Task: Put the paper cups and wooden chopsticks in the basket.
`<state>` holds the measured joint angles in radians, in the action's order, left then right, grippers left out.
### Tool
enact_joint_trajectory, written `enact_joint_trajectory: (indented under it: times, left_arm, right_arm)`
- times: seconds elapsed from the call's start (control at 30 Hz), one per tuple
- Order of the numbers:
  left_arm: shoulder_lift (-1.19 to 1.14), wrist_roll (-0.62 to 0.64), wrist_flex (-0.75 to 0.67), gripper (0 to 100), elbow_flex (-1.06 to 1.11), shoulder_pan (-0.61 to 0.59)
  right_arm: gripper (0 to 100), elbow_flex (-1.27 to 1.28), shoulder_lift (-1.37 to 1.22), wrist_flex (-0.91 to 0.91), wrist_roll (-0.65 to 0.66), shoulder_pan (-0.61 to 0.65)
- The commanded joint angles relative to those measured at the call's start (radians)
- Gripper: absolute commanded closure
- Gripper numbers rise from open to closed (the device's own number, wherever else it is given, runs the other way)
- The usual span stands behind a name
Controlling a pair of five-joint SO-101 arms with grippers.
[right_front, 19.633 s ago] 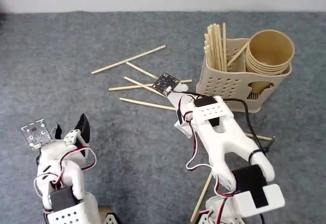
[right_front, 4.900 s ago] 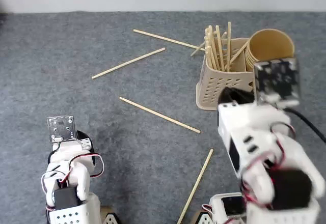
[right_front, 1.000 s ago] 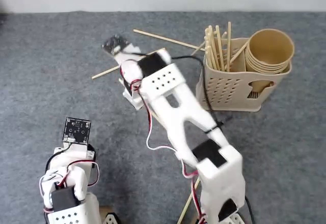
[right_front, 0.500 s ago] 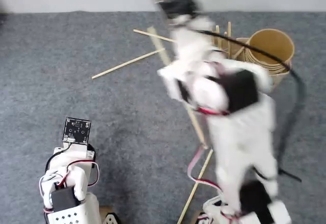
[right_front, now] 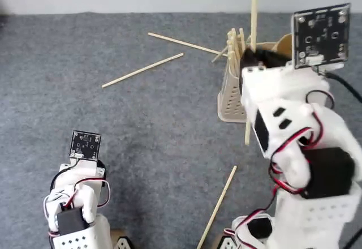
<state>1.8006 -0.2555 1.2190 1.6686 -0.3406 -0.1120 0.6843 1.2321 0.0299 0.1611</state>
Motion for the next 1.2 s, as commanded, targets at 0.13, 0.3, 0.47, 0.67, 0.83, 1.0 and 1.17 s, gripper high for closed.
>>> enact_joint_trajectory:
  times: [0.13, 0.3, 0.47, 0.67, 0.83, 1.0, 1.17]
  left_arm:
    - [0.009, -0.009, -0.020, 86, -0.004, -0.003]
    - [0.009, -0.009, -0.020, 86, -0.004, -0.003]
    - [0.009, -0.009, -0.020, 86, -0.004, -0.003]
    - [0.009, -0.009, -0.020, 86, -0.004, -0.003]
    - [0.009, -0.009, -0.020, 86, -0.004, -0.003]
    - [0.009, -0.009, -0.020, 86, -0.004, -0.003]
    - [0.009, -0.009, -0.020, 86, -0.004, -0.003]
  right_arm:
    - [99.1, 0.387, 0.084, -0.710, -0.002, -0.074]
    - [99.1, 0.560, 0.071, -1.013, -0.002, -0.117]
    - [99.1, 0.631, 0.019, -1.107, 0.000, -0.137]
    - [93.1, 0.634, -0.021, -0.986, 0.000, -0.136]
    - [79.2, 0.534, 0.002, -0.800, -0.008, -0.131]
    - [87.6, 0.442, 0.068, -0.524, -0.009, -0.091]
    - [89.8, 0.422, 0.136, -0.200, -0.072, -0.038]
